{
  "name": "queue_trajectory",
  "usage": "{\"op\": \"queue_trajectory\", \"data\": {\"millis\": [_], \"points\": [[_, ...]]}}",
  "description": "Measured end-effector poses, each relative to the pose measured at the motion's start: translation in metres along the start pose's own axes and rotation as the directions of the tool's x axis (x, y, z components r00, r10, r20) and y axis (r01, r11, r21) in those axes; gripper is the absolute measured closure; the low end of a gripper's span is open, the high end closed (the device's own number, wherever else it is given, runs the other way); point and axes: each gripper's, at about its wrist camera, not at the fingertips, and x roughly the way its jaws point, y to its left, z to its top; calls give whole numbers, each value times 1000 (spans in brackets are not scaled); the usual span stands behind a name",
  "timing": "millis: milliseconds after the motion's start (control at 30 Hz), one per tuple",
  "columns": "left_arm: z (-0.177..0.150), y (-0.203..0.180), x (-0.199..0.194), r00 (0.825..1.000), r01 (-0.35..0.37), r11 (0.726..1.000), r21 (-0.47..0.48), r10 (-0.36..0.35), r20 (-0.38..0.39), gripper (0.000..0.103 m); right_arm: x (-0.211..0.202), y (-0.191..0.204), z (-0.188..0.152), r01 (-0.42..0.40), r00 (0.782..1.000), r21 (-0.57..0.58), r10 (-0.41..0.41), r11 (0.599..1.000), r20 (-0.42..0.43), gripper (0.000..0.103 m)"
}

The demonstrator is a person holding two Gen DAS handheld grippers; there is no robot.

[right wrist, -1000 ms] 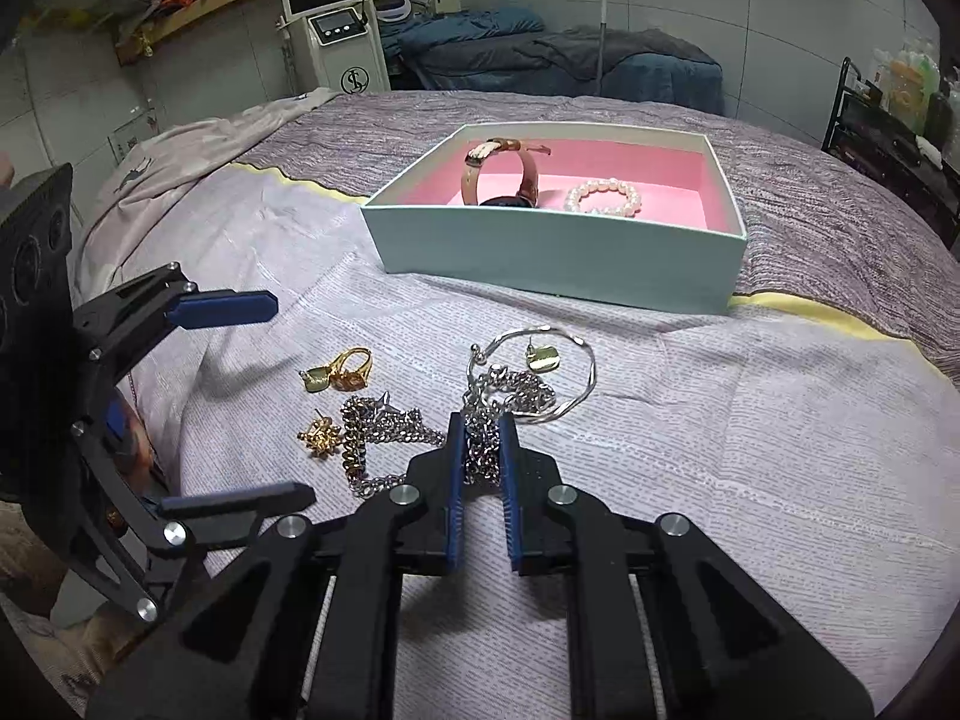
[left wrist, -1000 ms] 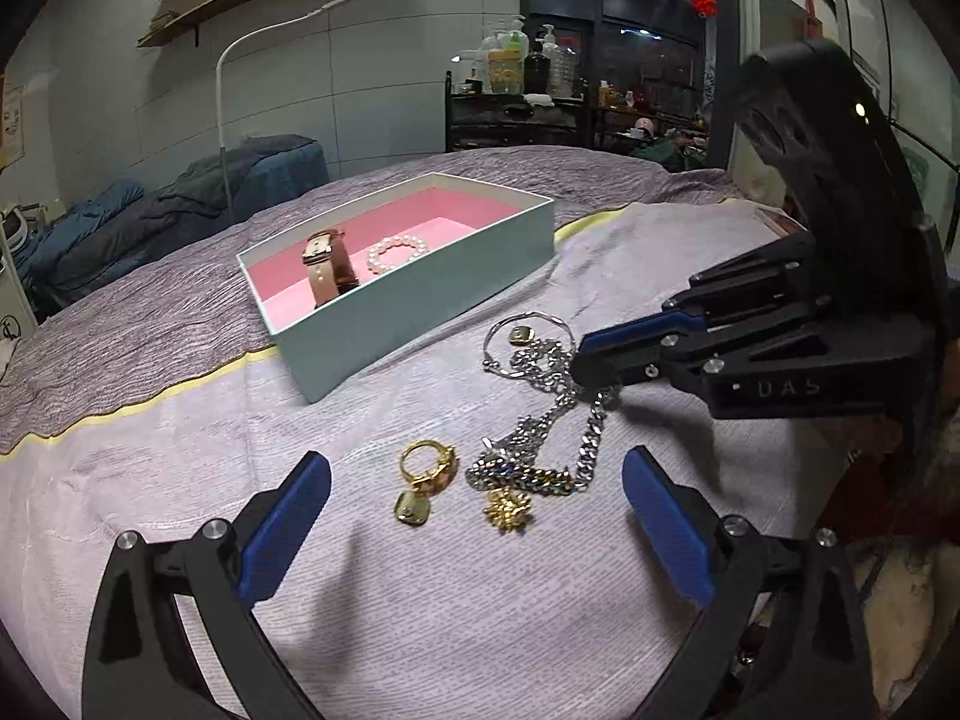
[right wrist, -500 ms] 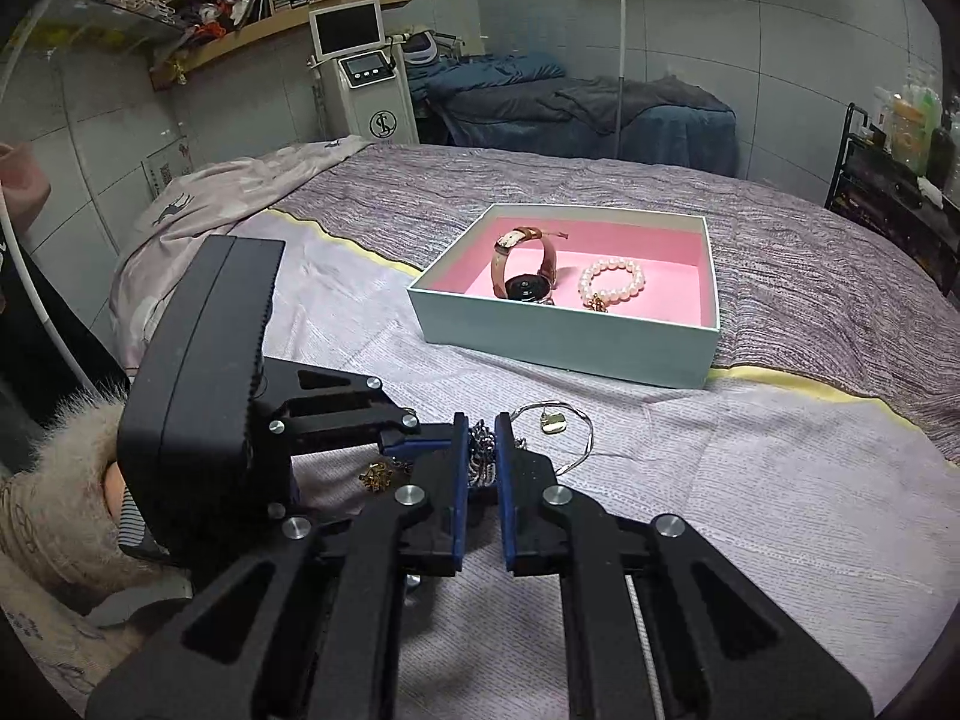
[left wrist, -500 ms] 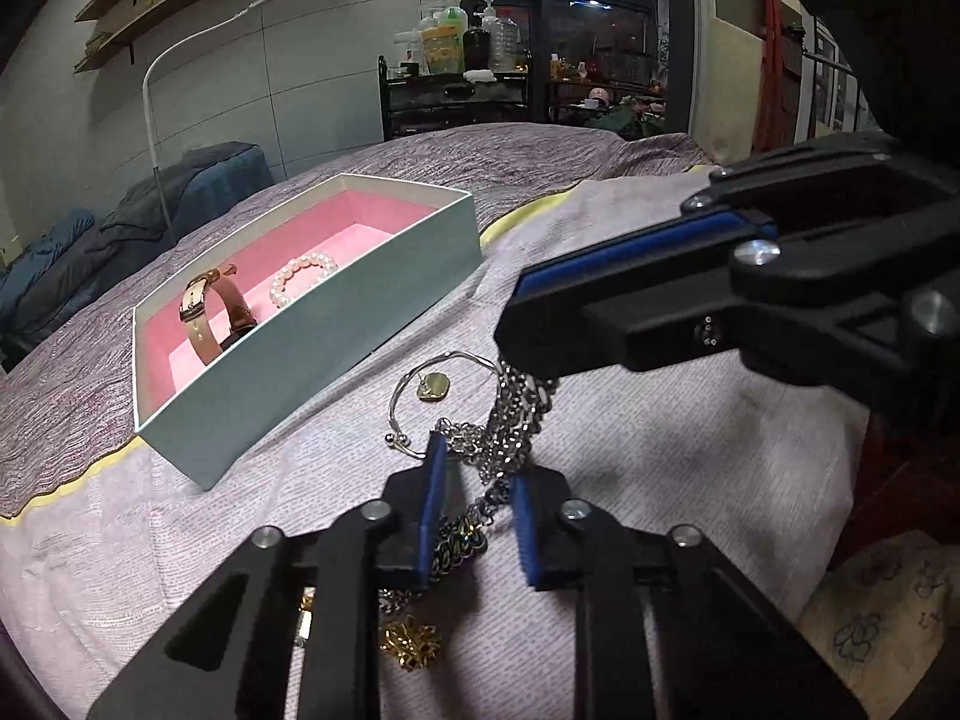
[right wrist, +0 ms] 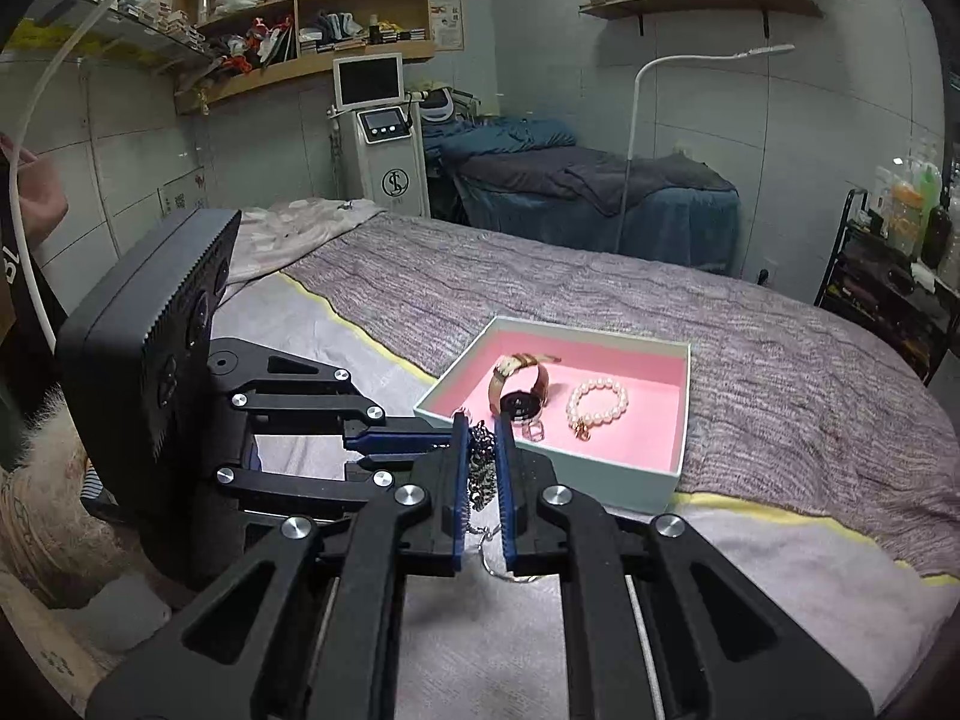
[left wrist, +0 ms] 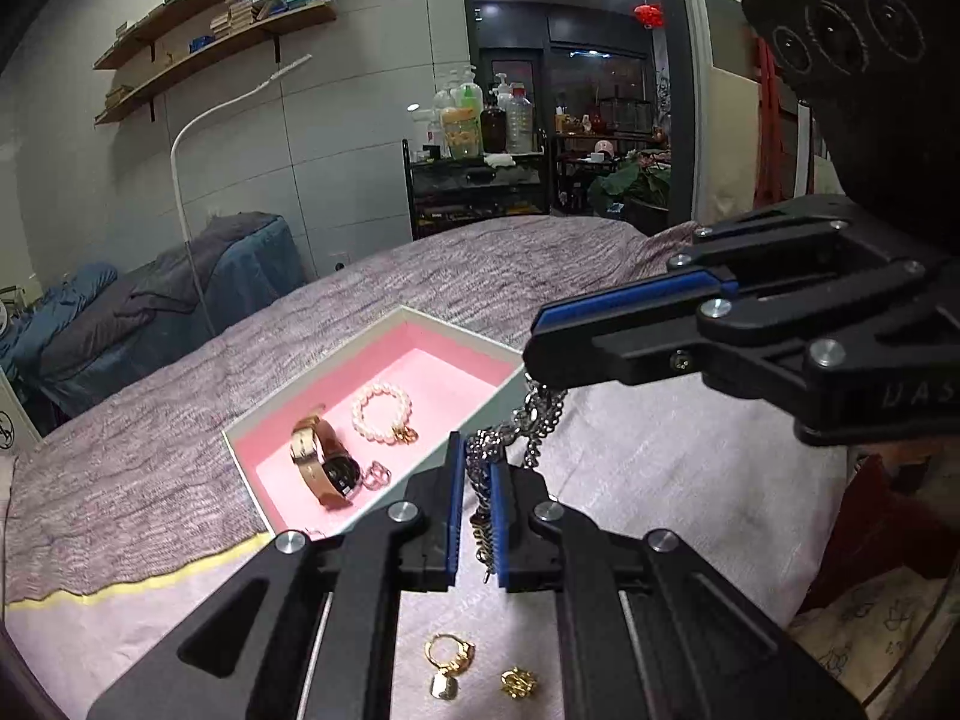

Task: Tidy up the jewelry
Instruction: 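Lift the chain with both tools into the pink box and release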

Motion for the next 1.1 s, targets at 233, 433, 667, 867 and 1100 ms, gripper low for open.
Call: {"op": "queue_trajectory", "data": {"millis": [233, 433, 667, 867, 1100], "points": [[48, 19, -3, 998, -27, 998, 50, 23, 67, 96, -8, -8, 44, 27, 996, -23, -25, 999, 87, 94], [68, 39, 26, 999, 16, 1000, 12, -17, 43, 96, 7, -33, 61, 65, 994, 22, -67, 998, 82, 94], [59, 41, 76, 997, 58, 998, -6, -58, -41, 96, 43, -65, 48, 99, 995, 106, -99, 989, 1, 94], [42, 38, 110, 990, 83, 996, -8, -84, -116, 96, 70, -85, 27, 117, 991, 155, -107, 981, -75, 94], [26, 33, 128, 985, 49, 998, 40, -41, -168, 95, 95, -98, 6, 126, 986, 179, -104, 976, -128, 94]]}}
